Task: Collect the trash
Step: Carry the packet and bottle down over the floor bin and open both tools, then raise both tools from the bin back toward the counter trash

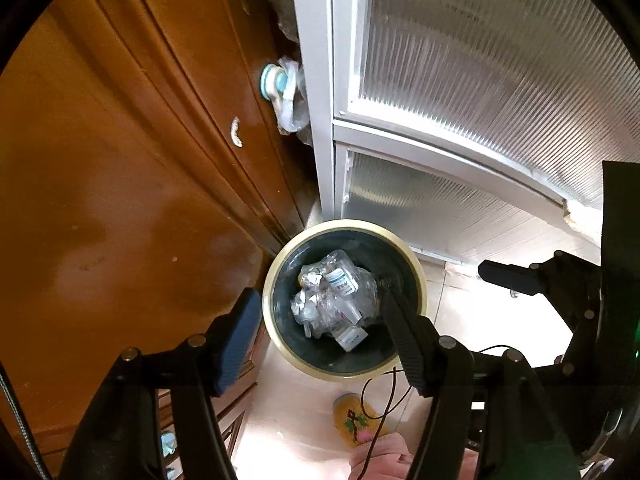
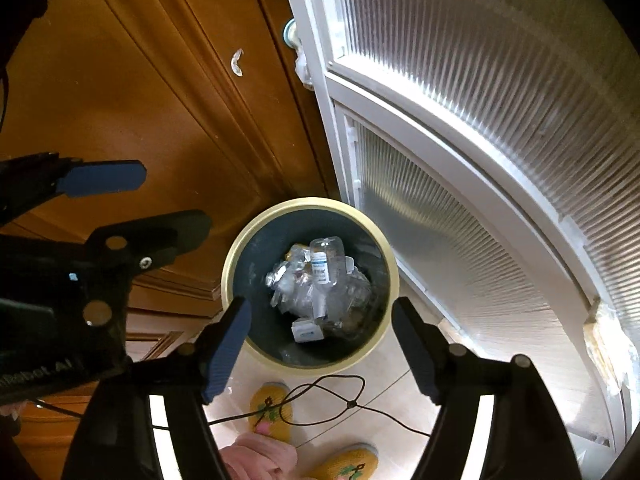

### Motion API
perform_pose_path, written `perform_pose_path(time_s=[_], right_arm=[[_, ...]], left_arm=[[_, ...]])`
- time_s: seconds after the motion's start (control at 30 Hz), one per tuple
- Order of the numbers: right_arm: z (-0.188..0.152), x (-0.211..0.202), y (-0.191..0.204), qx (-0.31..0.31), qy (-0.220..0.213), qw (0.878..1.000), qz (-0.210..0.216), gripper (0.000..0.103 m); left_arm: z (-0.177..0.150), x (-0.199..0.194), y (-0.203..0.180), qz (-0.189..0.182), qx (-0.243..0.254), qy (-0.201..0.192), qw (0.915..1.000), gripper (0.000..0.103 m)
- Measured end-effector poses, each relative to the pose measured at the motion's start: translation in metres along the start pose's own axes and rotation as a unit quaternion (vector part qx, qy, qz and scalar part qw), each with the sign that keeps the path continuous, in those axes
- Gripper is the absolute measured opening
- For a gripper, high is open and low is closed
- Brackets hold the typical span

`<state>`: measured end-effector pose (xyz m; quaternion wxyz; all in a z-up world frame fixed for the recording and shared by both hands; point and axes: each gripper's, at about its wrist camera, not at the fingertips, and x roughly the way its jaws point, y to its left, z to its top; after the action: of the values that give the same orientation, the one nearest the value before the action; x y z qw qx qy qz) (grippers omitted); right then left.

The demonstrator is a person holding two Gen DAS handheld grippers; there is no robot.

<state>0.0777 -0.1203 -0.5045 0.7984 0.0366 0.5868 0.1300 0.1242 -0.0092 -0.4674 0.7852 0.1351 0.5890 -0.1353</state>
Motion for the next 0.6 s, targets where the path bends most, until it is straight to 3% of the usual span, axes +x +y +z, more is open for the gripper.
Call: perform_pose_path(time_s=[0.33, 0.6], right_arm=[[0.004, -0.052, 0.007, 0.027, 0.001, 1.0, 0.002, 0.074], [0.009, -0.153, 0.012, 0.058, -0.007, 0.998, -0.002, 0.073]], left_arm=[[0.003, -0.076, 0.006, 0.002, -0.022, -0.016, 0.9996, 0.063], [0.01, -0.185, 0.002, -0.001, -0.052, -0.049, 0.9974, 0.063]])
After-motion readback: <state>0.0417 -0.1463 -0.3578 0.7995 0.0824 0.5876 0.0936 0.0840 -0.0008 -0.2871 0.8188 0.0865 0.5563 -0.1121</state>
